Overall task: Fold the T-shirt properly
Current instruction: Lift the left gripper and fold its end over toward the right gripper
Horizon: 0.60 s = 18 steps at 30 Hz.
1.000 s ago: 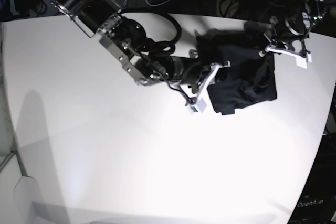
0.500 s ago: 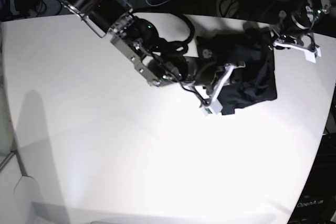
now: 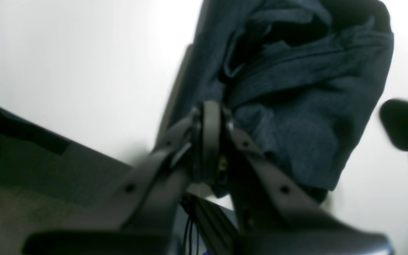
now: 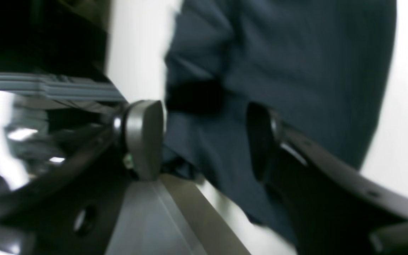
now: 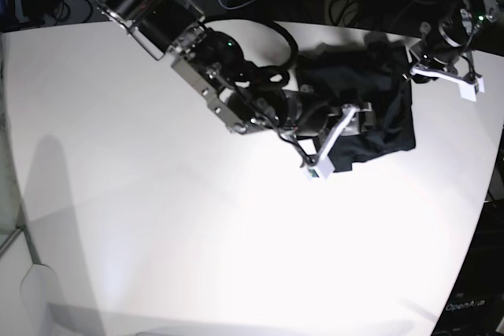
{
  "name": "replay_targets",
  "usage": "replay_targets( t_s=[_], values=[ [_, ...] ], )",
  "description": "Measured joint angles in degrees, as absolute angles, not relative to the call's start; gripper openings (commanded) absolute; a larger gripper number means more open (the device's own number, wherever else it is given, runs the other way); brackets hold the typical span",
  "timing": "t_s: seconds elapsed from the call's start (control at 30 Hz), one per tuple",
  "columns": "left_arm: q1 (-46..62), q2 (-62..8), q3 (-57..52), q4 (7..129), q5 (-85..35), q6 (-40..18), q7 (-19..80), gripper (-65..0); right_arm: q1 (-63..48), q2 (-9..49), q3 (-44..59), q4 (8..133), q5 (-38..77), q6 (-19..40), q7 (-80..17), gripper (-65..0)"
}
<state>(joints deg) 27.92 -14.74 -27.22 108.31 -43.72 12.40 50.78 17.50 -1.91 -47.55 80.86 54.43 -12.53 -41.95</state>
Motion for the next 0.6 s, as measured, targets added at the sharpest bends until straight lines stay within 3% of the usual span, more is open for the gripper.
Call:
replay_targets(
  t_s=[0.07,0.13,0.3,0.6],
  values=[
    [27.9,-14.7,-27.2,108.3,-43.7,12.4,50.8,-65.0,17.6,-1.9,-47.5,80.9,54.4,-12.5,-42.0,-28.8],
    [27.9,-14.7,-27.2,108.3,-43.7,12.4,50.8,-65.0,17.4,-1.7,-47.6,80.8,54.4,-12.6,-42.1,-34.4],
    [27.9,-14.7,-27.2,108.3,-43.7,12.4,50.8,-65.0,17.6,-2.3,-47.3,80.1,54.5,-12.6,-42.0,-65.0],
    [27.9,-13.6,-27.2,108.3,-43.7,12.4,51.0,-65.0,17.5,-3.0,-47.4,77.4,54.5,-12.7,-42.2,-65.0]
  ],
)
